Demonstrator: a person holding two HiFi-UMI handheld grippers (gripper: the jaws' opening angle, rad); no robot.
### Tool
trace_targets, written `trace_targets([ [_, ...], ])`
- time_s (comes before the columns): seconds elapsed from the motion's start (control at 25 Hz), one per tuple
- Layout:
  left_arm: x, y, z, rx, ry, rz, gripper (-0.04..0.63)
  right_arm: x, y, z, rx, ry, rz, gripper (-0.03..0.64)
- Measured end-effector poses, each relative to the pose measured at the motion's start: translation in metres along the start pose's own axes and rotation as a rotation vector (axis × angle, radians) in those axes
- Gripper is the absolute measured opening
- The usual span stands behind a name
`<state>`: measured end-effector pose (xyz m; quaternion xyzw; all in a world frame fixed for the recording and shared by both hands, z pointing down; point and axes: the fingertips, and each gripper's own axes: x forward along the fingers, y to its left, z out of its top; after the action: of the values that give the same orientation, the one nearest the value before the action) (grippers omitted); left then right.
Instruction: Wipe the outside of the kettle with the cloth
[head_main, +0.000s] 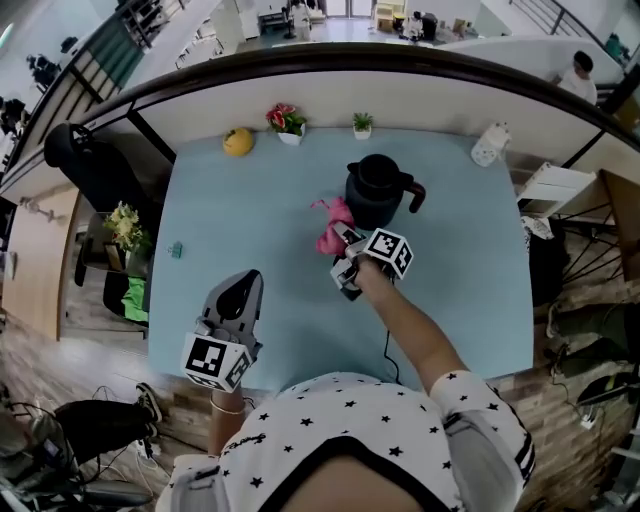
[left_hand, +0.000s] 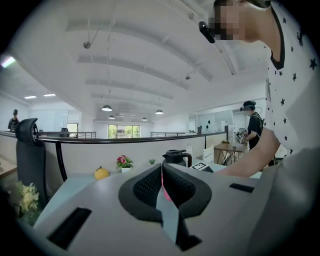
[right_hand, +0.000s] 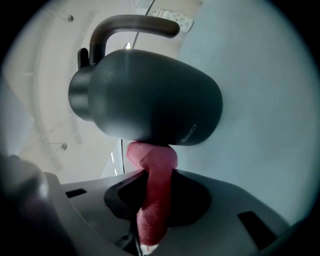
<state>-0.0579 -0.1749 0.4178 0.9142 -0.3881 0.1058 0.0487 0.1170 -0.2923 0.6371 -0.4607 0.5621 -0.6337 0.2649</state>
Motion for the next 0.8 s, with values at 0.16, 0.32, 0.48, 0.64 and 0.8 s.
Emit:
trace_targets([
  [0.16, 0.004, 0.000, 0.001, 0.005, -0.004, -0.008, 0.029, -0.008, -0.003, 0.016, -0.019, -0.009, -0.004, 0.091],
  [0.32, 0.012, -0.007, 0.001, 0.009, -0.002, -0.028, 0.029, -0.024, 0.005, 0.021, -0.024, 0.012, 0.028, 0.091],
  [0.48, 0.019, -0.021, 0.000, 0.014, 0.004, -0.055, 0.029, -0.048, -0.001, 0.032, -0.028, 0.010, 0.032, 0.091],
  [0.64, 0.020, -0.027, 0.005, 0.019, 0.002, -0.064, 0.029, -0.070, -0.008, 0.048, -0.019, -0.012, 0.028, 0.092],
  [0.8, 0.016, -0.027, 0.003, 0.017, 0.009, -0.045, 0.029, -0.082, -0.009, 0.063, -0.057, -0.018, 0.023, 0.092],
])
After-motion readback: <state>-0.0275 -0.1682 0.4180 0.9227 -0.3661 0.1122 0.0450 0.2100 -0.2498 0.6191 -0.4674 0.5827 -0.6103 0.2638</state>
